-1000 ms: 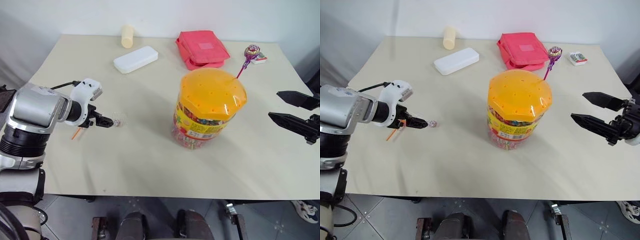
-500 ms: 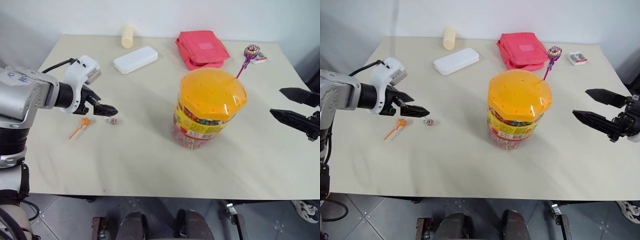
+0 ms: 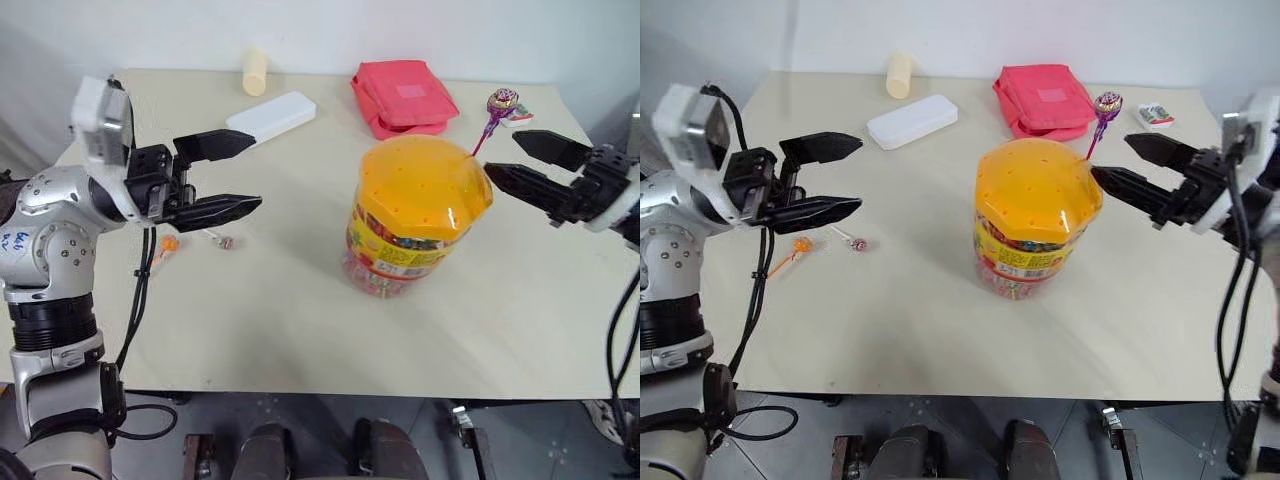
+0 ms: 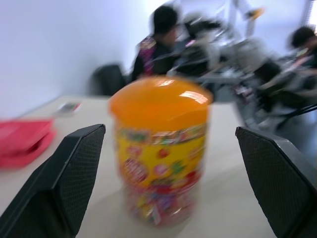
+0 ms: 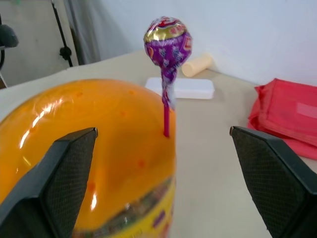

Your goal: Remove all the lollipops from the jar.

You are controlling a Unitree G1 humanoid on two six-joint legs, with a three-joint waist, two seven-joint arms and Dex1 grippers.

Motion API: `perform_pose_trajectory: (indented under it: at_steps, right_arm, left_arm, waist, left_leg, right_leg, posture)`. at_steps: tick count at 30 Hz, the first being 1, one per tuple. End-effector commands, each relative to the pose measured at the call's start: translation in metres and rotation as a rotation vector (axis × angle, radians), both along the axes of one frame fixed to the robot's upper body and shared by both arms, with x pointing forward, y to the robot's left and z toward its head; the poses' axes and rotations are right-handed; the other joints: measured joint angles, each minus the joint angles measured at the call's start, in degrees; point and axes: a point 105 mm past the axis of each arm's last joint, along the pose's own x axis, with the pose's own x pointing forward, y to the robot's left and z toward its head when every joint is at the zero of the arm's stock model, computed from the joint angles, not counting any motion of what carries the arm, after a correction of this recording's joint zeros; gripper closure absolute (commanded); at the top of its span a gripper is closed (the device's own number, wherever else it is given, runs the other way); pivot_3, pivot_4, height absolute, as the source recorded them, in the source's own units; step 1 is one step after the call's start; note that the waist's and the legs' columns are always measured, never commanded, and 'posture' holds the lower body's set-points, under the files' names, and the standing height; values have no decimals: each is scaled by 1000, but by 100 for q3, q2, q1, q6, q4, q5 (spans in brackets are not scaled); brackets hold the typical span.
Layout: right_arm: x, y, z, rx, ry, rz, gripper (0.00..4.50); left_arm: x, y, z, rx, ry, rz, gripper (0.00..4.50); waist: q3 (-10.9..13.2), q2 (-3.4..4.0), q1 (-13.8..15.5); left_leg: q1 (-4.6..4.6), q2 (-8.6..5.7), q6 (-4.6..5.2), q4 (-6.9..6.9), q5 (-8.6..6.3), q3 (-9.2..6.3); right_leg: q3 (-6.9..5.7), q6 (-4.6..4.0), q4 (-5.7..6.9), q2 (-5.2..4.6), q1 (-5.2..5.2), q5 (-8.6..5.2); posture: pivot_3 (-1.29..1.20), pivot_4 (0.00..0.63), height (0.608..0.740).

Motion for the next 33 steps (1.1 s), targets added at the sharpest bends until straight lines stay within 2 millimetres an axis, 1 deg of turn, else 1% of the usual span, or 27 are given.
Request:
perform_pose_trajectory:
  at_steps: [1, 5, 7, 8, 11, 15, 19, 25, 28, 29, 30, 31, 32, 33]
  right_arm:
    - [4, 5, 13, 8, -34, 5, 0]
    - [15, 14, 17, -4, -23, 29, 0]
    - [21, 18, 13, -51, -11, 39, 400]
    - [22, 19, 14, -48, -10, 44, 608]
    - [17, 21, 26, 2, -41, 90, 1596]
    - [17, 21, 29, -13, -38, 89, 3127]
    - [15, 20, 37, -8, -61, 85, 4468]
    - [8, 17, 58, 13, -121, 67, 4492]
    - [6, 9, 74, 44, -167, 21, 4492]
    - [5, 3, 82, 59, -188, -6, 4492]
    - [5, -6, 88, 64, -205, -58, 4492]
    - [7, -19, 91, 42, -202, -136, 4492]
    - [10, -34, 88, -1, -180, -226, 4492]
    - [12, -44, 82, -33, -129, -268, 4492]
  left_arm:
    - [-11, 4, 1, -2, -37, -79, 27]
    - [-12, 4, -4, 5, -43, -95, 27]
    - [-10, 5, -7, 8, -43, -88, 0]
    - [-10, 5, -8, 11, -44, -83, 0]
    - [-12, 4, -9, 5, -47, -80, 0]
    - [-13, 5, -10, 3, -49, -76, 0]
    - [-11, 6, -11, 2, -49, -72, 0]
    - [-9, 7, -13, 2, -42, -72, 0]
    - [-10, 7, -13, 3, -38, -81, 0]
    - [-10, 8, -13, 2, -36, -83, 0]
    - [-10, 9, -14, 3, -31, -83, 0]
    - [-10, 10, -15, 8, -25, -84, 0]
    - [-10, 11, -16, 12, -18, -85, 0]
    - [-10, 12, -16, 15, -13, -86, 0]
  waist:
    - [0, 0, -8]
    - [0, 0, -7]
    - [0, 0, -17]
    - [0, 0, -20]
    - [0, 0, -28]
    - [0, 0, -30]
    - [0, 0, -31]
    - [0, 0, -63]
    - [0, 0, -63]
    - [0, 0, -65]
    - [0, 0, -65]
    - [0, 0, -58]
    - [0, 0, -45]
    - [0, 0, -31]
  left_leg:
    - [2, 0, 0, 0, 0, 1]
    - [-1, 0, 1, -2, 0, -1]
    - [0, 0, 1, -2, 0, -1]
    - [0, 0, 1, -3, 0, -3]
    - [0, 1, 1, -4, 0, -3]
    - [-1, 1, 1, -5, 0, -5]
    - [-1, 1, 1, -5, 0, -4]
    - [0, 1, 1, -8, 0, -5]
    - [0, 1, 1, -8, 0, -5]
    - [-1, 1, 1, -9, 0, -4]
    - [0, 1, 1, -9, 0, -4]
    - [-1, 1, 1, -10, 0, -4]
    - [-1, 1, 1, -10, 0, -4]
    - [-1, 1, 1, -11, 0, -4]
  right_leg:
    - [0, 0, 0, 0, 0, 0]
    - [-2, 0, -1, 0, 0, 0]
    - [-2, 0, -1, 0, 0, 0]
    - [-3, 0, -1, 0, 0, 0]
    - [-4, 0, -1, 0, 0, 0]
    - [-5, 0, -1, 0, 0, 0]
    - [-5, 0, -1, -1, 0, 0]
    - [-5, 0, -1, 0, -1, 0]
    - [-5, 0, -1, -1, -1, 0]
    - [-5, 0, -1, -1, -1, 0]
    - [-5, 0, -1, -1, -1, 0]
    - [-5, 0, -1, -1, -2, 0]
    - [-5, 0, -2, -1, -2, 0]
    - [-6, 0, -3, -2, -2, 0]
  posture:
    - [0, 150, 740]
    - [0, 150, 740]
    - [0, 150, 740]
    - [0, 150, 740]
    - [0, 150, 740]
    - [0, 150, 740]
    - [0, 150, 740]
    - [0, 150, 740]
    - [0, 150, 740]
    - [0, 150, 740]
    - [0, 150, 740]
    - [0, 150, 740]
    - [0, 150, 740]
    - [0, 150, 740]
